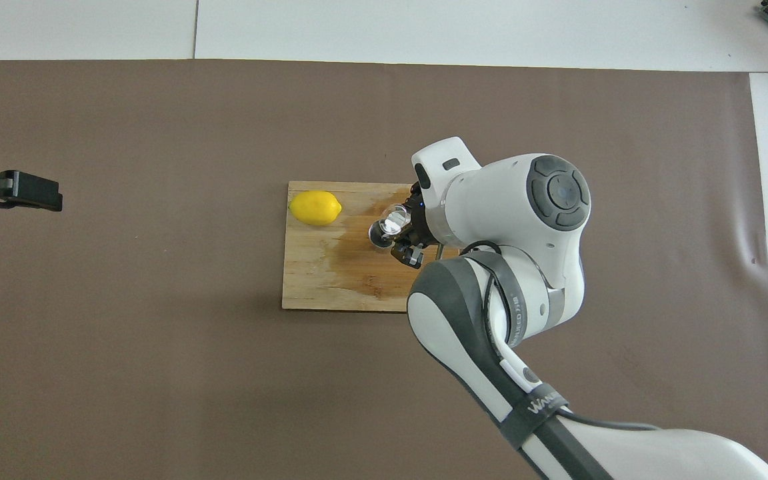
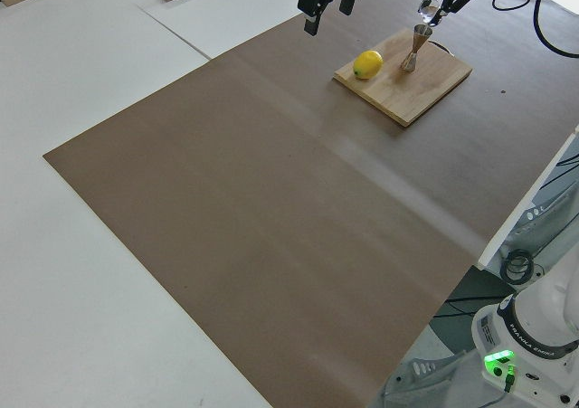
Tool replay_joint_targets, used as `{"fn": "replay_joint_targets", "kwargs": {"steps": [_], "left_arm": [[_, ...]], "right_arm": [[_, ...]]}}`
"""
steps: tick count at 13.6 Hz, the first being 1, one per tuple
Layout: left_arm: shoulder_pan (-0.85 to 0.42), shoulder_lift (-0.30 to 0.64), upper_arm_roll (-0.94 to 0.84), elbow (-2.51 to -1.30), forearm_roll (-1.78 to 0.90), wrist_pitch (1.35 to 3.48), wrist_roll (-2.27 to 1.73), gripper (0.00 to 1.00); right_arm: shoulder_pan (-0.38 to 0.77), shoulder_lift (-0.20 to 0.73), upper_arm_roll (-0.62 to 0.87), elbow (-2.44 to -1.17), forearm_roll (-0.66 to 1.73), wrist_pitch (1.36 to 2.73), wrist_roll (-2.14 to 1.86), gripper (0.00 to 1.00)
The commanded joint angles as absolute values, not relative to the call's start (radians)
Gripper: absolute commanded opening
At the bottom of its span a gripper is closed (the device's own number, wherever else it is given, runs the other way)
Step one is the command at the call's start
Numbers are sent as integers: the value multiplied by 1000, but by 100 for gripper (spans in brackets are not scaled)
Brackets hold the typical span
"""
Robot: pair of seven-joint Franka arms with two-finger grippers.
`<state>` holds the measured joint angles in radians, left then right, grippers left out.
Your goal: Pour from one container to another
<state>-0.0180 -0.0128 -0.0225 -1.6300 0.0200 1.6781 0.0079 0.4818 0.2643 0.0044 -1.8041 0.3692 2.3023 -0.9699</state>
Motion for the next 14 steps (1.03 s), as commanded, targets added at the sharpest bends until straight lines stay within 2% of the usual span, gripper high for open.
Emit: {"fn": "replay_joint_targets", "kwargs": {"steps": [1, 14], "left_arm": [[-15, -29, -23, -1644, 28, 1671, -2, 100], [-15, -29, -23, -1644, 28, 1671, -2, 100]], "right_arm": [[486, 282, 3, -1755, 307, 2258, -920, 0], [495, 293, 5, -1704, 201, 2192, -798, 0]]}}
